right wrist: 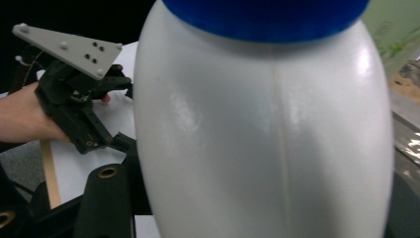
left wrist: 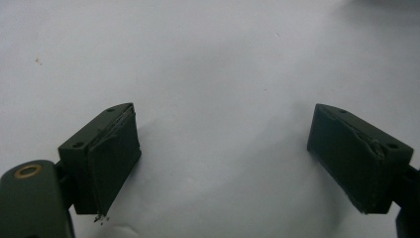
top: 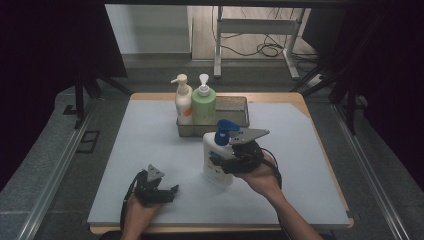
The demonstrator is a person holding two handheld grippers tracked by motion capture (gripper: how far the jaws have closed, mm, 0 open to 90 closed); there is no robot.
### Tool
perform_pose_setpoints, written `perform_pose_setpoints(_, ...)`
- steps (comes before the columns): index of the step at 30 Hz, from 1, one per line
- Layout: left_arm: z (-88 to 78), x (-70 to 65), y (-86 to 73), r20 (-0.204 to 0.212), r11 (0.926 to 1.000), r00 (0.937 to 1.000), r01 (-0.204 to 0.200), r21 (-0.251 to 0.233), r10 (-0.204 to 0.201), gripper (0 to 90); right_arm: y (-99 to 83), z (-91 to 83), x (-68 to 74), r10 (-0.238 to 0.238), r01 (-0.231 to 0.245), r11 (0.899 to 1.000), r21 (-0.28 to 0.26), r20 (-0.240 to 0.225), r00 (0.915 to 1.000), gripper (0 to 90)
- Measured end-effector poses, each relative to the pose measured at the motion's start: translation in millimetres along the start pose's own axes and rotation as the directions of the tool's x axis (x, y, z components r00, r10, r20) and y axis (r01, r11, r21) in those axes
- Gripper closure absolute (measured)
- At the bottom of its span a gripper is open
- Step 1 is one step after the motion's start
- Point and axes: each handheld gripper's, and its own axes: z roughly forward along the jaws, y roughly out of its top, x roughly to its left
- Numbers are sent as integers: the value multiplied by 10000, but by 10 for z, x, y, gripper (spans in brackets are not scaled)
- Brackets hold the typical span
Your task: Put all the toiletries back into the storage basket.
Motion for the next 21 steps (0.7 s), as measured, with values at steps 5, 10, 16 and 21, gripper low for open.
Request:
perform_pose_setpoints(5,1,0,-1,5,10000,10000,3,-15,-3,122,36,-37,-89,140,-139,9999,-42,276,9995,377)
perform_pose_setpoints(10,1,0,-1,5,10000,10000,7,-16,-7,122,79,-71,-157,276,-270,9995,-144,455,9986,377)
perform_pose_setpoints(16,3,0,-1,-1,10000,10000,3,-36,-3,123,161,-118,-236,361,-336,9988,-363,691,9970,378)
perform_pose_setpoints(21,3,1,-2,4,10000,10000,-4,-34,4,122,234,-164,-305,428,-381,9979,-519,927,9948,378)
